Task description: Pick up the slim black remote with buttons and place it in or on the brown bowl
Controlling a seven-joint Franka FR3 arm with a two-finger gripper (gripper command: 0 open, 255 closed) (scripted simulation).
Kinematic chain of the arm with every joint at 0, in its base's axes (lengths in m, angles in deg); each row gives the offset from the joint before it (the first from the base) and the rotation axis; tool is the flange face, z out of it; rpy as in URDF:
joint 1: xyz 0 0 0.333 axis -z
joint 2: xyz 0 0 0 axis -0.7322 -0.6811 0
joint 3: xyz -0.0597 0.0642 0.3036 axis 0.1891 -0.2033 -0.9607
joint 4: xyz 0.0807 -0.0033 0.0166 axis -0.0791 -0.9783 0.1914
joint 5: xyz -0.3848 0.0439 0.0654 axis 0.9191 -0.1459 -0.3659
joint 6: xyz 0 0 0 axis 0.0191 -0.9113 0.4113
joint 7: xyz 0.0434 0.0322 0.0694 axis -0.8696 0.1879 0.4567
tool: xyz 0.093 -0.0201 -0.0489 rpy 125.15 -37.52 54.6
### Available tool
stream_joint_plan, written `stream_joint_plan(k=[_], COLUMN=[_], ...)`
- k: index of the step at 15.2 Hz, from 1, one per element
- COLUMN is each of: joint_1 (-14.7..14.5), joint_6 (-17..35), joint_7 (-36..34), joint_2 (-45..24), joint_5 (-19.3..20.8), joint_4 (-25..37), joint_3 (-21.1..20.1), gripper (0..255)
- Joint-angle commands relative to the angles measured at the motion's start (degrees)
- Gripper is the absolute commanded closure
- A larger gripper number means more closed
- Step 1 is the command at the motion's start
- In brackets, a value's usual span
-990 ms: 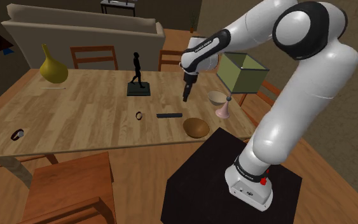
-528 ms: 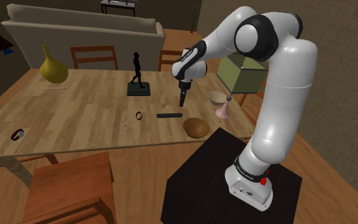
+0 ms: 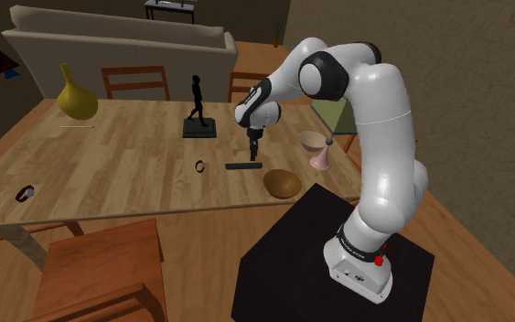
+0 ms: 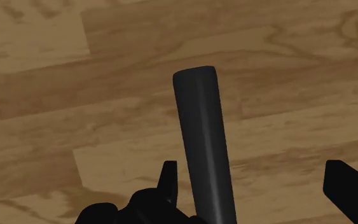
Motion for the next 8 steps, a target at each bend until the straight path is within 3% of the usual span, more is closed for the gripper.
stream_joint_plan(k=[1,3,8], joint_1=[1.2,1.9,2.4], joint_6=[0.1,-0.1,2.1], joint_7=[2.1,3.2,3.6], joint_2=[-4.8,-7.8,-10.9], joint_5=[-0.2,-0.1,-0.9], joint_4=[4.5,7.6,8.4], joint_3=[-1.2,-1.9,-2.7], gripper=[0,0,0])
